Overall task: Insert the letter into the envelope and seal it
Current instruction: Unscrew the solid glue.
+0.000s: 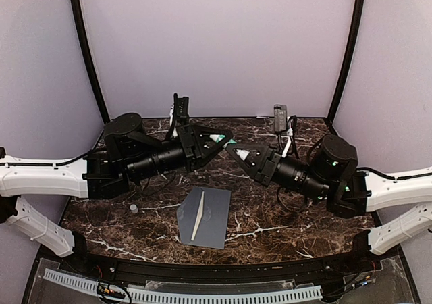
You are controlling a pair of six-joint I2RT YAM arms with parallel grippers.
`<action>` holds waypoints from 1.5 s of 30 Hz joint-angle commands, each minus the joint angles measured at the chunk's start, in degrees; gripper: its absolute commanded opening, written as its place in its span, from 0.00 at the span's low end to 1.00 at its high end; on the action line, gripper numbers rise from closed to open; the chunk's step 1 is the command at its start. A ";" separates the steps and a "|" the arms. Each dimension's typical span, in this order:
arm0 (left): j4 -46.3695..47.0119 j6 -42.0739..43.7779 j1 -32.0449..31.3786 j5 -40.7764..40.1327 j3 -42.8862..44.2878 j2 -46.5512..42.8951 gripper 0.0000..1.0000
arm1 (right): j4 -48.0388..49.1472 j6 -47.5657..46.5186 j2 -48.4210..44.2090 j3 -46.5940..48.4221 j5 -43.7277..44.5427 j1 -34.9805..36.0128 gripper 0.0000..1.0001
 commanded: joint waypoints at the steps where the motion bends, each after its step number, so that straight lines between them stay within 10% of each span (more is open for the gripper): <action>1: -0.74 2.51 -0.27 -0.93 -0.04 -1.77 0.06 | -4.06 -0.57 -1.19 1.45 -0.03 0.34 0.12; 7: -8.30 5.36 0.90 -1.85 1.40 -4.53 0.00 | -12.53 0.03 -5.12 1.57 -1.79 0.30 0.63; 12: -12.86 6.00 3.73 0.72 1.01 -7.11 0.00 | -22.29 0.37 -7.49 2.57 -3.58 0.13 0.81; 27: -23.88 12.16 6.28 15.53 6.55 -4.93 0.00 | -40.06 -3.07 0.76 15.55 -6.62 0.15 0.70; 45: -24.31 12.28 6.28 19.89 6.41 -4.93 0.00 | -33.45 -3.05 0.20 13.06 -11.06 -0.10 0.37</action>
